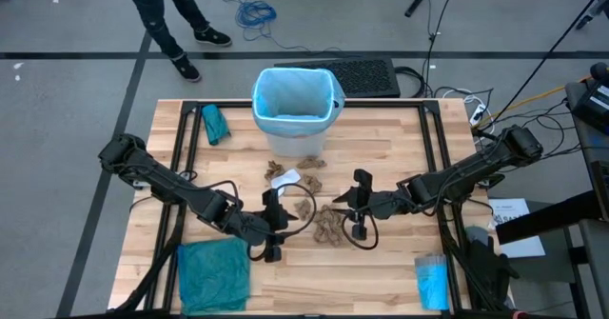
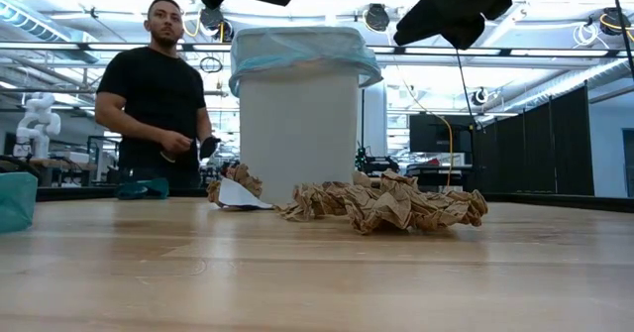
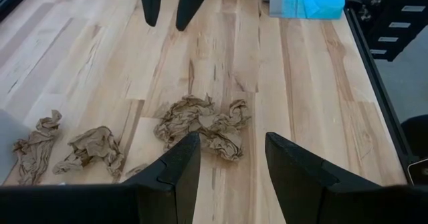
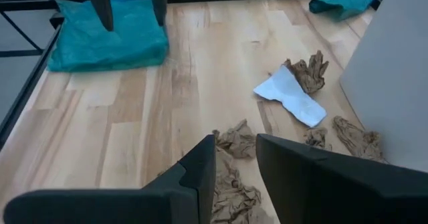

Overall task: Place trash/remove bag and relplace
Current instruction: Put the brown paper into the blue trash bag inside the white trash bin

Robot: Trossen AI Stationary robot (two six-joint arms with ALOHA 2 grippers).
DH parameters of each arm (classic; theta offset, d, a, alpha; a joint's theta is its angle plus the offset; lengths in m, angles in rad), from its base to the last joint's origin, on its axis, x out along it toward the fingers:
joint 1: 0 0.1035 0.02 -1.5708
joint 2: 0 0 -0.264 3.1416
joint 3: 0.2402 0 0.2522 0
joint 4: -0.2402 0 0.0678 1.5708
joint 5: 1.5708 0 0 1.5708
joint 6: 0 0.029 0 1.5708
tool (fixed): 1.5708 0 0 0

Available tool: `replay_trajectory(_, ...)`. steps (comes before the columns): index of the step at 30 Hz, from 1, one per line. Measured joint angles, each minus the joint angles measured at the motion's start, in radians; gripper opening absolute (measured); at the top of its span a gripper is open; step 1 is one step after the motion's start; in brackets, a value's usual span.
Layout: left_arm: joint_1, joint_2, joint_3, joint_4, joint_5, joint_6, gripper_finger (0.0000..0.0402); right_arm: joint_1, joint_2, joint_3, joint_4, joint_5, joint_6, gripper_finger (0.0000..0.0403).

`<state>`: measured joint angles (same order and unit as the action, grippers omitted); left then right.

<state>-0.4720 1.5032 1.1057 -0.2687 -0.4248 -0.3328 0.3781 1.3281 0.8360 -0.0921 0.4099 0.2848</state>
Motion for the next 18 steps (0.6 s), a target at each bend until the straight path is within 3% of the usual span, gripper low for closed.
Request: replay_trajectory(18, 0.047, 0.000, 0.000, -0.002, -0.002, 0.006, 0.0164, 0.030, 0.000, 0.000, -0.003, 0.003, 0.002, 0.0100)
